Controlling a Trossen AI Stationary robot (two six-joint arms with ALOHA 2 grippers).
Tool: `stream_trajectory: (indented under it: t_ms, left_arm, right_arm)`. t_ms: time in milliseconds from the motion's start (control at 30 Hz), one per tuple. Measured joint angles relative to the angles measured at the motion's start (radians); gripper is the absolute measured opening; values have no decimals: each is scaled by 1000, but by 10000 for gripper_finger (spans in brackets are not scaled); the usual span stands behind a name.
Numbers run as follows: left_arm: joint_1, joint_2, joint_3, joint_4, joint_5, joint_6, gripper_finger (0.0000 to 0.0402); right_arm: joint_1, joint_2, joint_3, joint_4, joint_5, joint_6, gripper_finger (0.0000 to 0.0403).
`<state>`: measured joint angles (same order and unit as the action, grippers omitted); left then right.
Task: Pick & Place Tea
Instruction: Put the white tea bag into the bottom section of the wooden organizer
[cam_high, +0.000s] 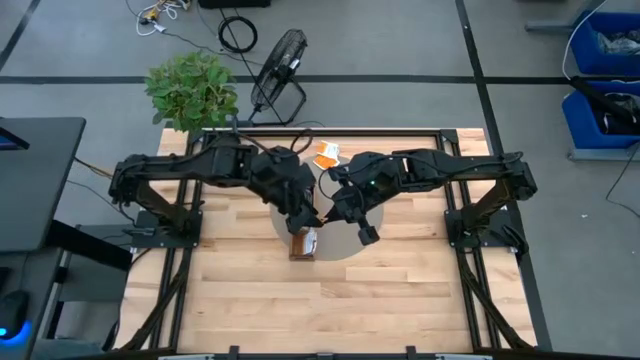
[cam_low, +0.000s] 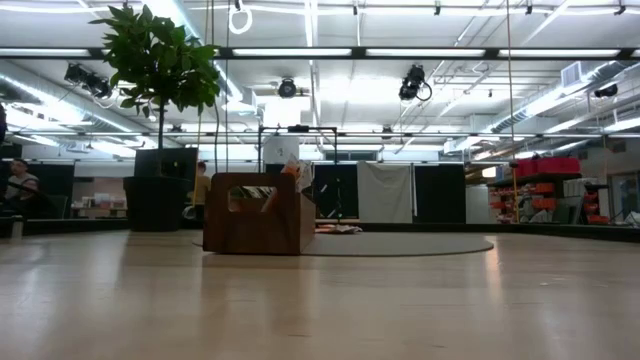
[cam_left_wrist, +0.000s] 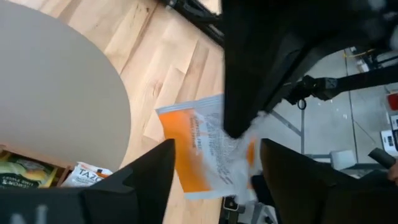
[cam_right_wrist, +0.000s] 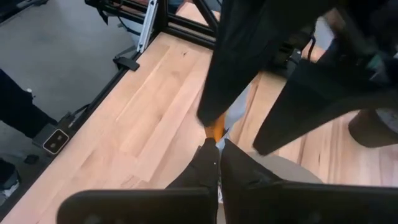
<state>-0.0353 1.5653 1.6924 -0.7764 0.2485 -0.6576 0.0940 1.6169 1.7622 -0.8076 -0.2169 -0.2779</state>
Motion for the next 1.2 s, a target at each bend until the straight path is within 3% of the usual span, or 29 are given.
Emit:
stream_trajectory:
  t_ms: [667, 767, 933, 1200]
  left_arm:
    - [-4, -2, 0, 5, 10, 67, 15]
    - [-20, -2, 0, 7, 6, 45, 8]
    - [-69, -2, 0, 9, -109, 13, 4]
    - [-122, -1, 0, -8, -227, -69, 3]
  right_arm:
    - [-2, 0, 0, -15, 21, 4, 0]
    - [-2, 0, 0, -17, 15, 11, 0]
    - [-1, 0, -1, -21, 15, 35, 18]
    - [-2, -12, -1, -49, 18, 65, 110]
